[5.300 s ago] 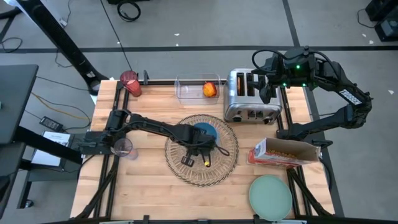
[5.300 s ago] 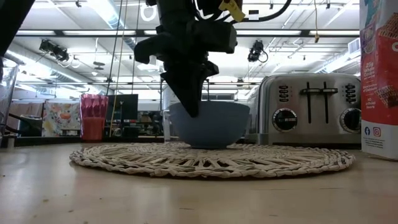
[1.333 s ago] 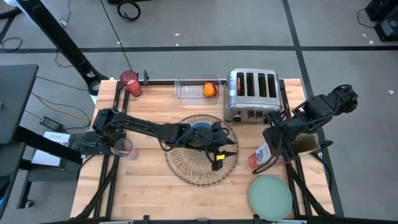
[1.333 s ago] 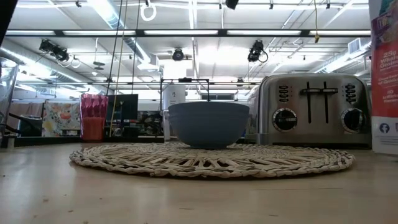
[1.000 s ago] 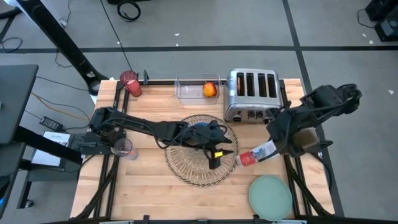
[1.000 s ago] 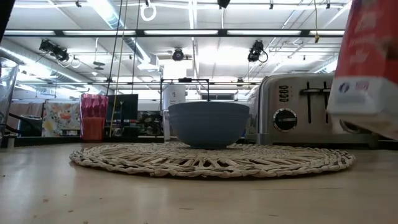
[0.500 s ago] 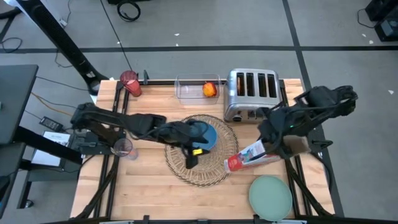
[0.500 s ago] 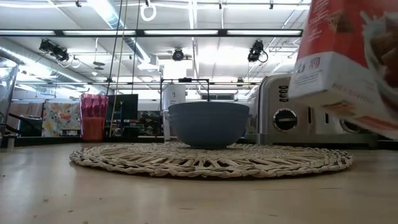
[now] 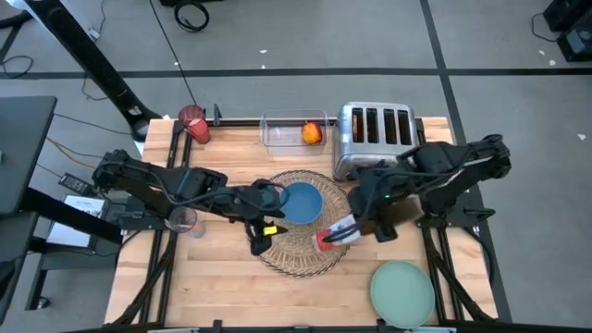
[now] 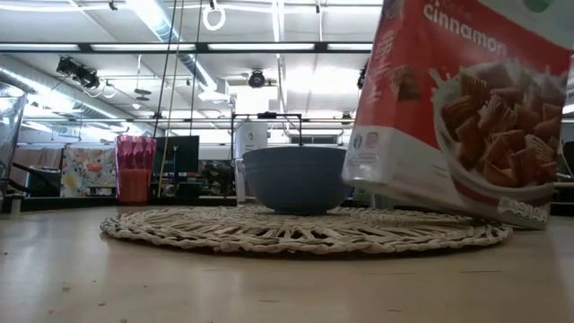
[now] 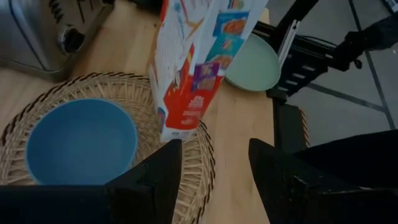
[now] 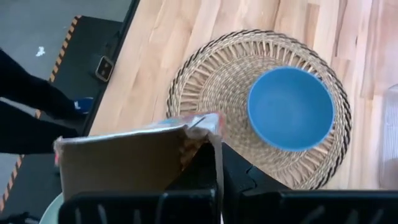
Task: Arrange a breakfast setting
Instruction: Pour the cereal from the cereal box into the blue bowl
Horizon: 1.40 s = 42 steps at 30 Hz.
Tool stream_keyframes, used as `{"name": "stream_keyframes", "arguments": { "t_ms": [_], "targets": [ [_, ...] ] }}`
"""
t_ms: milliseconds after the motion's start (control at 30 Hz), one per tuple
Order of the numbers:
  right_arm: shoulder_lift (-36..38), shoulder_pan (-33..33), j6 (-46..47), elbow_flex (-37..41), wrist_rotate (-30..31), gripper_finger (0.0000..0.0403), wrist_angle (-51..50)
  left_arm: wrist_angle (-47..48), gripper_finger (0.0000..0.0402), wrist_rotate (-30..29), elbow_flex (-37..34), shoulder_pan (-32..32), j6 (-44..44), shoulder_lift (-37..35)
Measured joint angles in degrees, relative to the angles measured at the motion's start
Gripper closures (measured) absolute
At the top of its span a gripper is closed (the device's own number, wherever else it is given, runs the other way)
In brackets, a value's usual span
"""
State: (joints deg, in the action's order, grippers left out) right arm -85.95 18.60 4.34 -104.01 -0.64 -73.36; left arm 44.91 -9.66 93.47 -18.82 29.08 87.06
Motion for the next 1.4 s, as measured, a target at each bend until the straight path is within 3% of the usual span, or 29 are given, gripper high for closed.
{"name": "stream_keyframes", "arguments": {
  "t_ms": [200,600,900,1133,1400],
  "targets": [
    [-2.65,-1.63,0.07,-0.04,0.99,0.0376,2.16,0.26,0.0197,-5.30,-0.04,-3.45,0.99,2.49],
    [-3.37,-2.24,1.78,-0.04,4.20,0.0264,3.44,-3.51,0.0093,-17.41,-0.14,-7.87,1.71,9.76],
    [-3.34,-1.85,2.10,-0.04,4.02,0.0191,3.77,-6.57,0.0088,-24.69,-0.20,-6.15,1.23,12.67],
    [-3.34,-1.85,1.74,-0.02,4.01,0.0159,3.91,-13.51,0.0088,-21.97,-0.21,-3.05,-4.21,14.47],
    [-3.34,-1.82,1.57,0.00,4.00,0.0155,4.09,-16.60,0.0088,-14.90,-0.15,-2.29,-8.81,15.37]
  ]
}}
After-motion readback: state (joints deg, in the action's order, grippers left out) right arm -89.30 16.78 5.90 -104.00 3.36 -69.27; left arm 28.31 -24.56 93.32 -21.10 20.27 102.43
